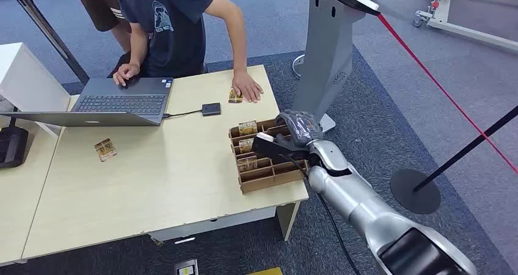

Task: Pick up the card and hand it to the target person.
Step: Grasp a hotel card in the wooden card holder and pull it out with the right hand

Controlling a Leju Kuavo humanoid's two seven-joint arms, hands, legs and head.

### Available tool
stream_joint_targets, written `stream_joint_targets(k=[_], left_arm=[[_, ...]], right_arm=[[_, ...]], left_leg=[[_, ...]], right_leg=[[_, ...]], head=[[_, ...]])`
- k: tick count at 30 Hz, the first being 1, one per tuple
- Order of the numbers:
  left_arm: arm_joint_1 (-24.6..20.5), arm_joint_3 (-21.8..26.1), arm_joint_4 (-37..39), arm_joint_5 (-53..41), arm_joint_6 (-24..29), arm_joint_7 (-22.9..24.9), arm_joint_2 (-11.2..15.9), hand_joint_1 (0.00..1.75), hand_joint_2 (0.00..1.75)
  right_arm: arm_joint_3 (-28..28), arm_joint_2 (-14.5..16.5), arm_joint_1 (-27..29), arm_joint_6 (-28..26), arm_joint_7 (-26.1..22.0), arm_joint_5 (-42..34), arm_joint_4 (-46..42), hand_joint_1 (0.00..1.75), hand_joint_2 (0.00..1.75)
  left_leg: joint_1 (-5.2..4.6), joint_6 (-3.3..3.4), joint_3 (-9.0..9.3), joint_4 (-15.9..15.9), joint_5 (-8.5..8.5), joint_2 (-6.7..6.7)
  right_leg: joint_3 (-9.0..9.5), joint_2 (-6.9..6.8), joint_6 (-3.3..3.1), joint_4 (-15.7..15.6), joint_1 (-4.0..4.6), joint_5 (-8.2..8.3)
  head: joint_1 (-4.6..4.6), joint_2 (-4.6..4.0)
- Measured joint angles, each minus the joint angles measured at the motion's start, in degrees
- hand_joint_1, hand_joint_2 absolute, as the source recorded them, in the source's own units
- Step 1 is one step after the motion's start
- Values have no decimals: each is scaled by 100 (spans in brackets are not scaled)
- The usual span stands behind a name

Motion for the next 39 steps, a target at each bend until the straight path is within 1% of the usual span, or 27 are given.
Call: stream_joint_targets(k=[1,2,4,17,21,25,29,34,39], left_arm=[[0,0,0,-2,0,-1,0,0,0],[0,0,0,-4,-1,-2,0,0,0],[-1,0,0,-8,-4,-3,1,0,0],[-1,-2,0,-32,-7,1,15,0,0],[0,-2,0,-24,-8,3,15,0,0],[0,-2,0,-13,-9,3,15,0,0],[1,-2,0,-13,-9,3,16,0,0],[3,-2,0,-11,-11,3,20,0,0],[1,-2,-2,5,-13,3,21,0,0]], right_arm=[[0,8,-2,-7,-3,-1,16,150,175],[0,15,-5,-19,-7,-1,30,156,175],[0,43,-21,-72,-15,1,81,174,175],[-3,97,-74,-617,-73,-13,368,175,175],[-14,97,-73,-940,-327,-75,391,175,175],[-27,91,-72,-1177,-551,-104,208,175,175],[-51,30,-16,-1106,-552,-53,-268,175,175],[-58,-93,112,-698,-403,101,-1151,175,175],[-43,-121,190,-478,-438,152,-1815,175,175]], left_leg=[[0,0,0,0,0,0],[0,0,0,0,0,0],[0,0,0,0,0,0],[0,0,0,0,0,0],[0,0,-1,0,0,0],[1,0,0,0,0,1],[0,0,0,0,0,1],[0,0,0,0,0,2],[0,0,-1,0,0,1]], right_leg=[[0,0,0,0,0,0],[0,0,0,0,0,0],[-1,0,0,0,0,0],[-1,0,0,0,0,0],[-2,0,0,0,0,0],[-3,0,0,0,0,0],[-3,0,0,0,0,0],[-3,0,0,0,0,0],[-3,0,0,0,0,0]], head=[[0,0],[-1,0],[-1,0],[-1,0],[-1,0],[-1,0],[-1,0],[0,0],[0,0]])
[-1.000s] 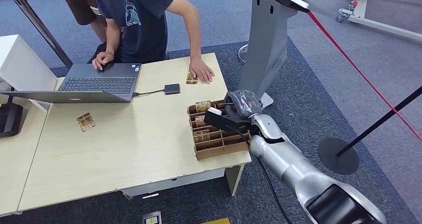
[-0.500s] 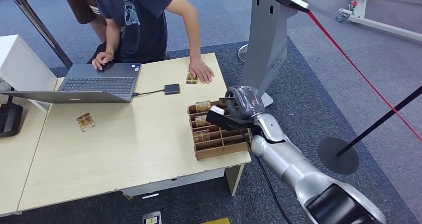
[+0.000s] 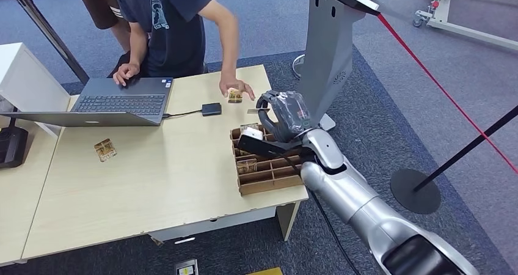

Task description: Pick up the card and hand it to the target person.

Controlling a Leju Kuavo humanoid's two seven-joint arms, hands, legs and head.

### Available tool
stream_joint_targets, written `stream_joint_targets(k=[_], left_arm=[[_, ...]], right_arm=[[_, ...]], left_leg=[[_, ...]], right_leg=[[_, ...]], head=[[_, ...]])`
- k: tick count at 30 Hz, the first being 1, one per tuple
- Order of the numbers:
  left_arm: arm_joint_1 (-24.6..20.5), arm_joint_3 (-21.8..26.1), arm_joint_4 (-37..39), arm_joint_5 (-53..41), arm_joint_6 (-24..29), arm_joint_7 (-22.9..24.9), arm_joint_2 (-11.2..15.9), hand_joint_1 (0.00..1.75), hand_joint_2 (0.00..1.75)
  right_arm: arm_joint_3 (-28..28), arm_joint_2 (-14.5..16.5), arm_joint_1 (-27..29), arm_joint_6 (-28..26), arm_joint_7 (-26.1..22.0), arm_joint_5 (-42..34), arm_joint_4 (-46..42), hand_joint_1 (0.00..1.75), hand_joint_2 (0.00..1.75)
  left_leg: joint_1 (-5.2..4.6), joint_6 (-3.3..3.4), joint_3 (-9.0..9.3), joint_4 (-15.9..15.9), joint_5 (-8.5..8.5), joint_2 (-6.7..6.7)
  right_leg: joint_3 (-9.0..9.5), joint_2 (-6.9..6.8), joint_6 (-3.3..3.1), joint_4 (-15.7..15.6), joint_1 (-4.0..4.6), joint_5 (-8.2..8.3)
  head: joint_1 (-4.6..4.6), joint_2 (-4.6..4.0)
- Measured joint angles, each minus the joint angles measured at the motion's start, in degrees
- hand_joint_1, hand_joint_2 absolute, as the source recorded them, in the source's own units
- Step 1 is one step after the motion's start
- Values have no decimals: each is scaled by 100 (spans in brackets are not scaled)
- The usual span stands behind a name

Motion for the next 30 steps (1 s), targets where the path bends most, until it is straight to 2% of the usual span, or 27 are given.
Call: stream_joint_targets(k=[6,16,18,20,22,30], left_arm=[[-7,0,-1,45,15,-8,-2,0,0],[-8,-10,-18,32,68,-9,-7,0,0],[-8,-12,-29,15,80,-30,-8,0,0],[-9,-15,-42,-1,93,-67,-9,0,0],[-10,-20,-51,-15,99,-92,-11,0,0],[-8,-75,-52,-17,42,-103,-24,0,0]], right_arm=[[71,152,-10,131,-208,-47,-209,175,175],[286,531,-168,223,-323,-37,73,175,175],[333,590,-212,205,-275,28,156,150,175],[375,639,-255,182,-213,93,248,63,175],[413,675,-286,160,-131,144,334,0,175],[463,668,-315,346,126,-182,513,0,175]], left_leg=[[1,0,-2,-1,0,0],[1,0,-6,-1,0,-1],[1,0,-6,-1,0,-1],[1,0,-6,-1,0,-1],[1,0,-6,-1,0,-1],[1,0,-5,0,0,0]], right_leg=[[0,0,0,1,1,0],[-2,0,0,1,1,0],[-3,0,0,1,1,0],[-3,0,0,0,1,0],[-3,0,0,0,1,0],[-5,0,0,0,1,0]], head=[[0,0],[-1,0],[-1,0],[1,0],[1,0],[0,0]])
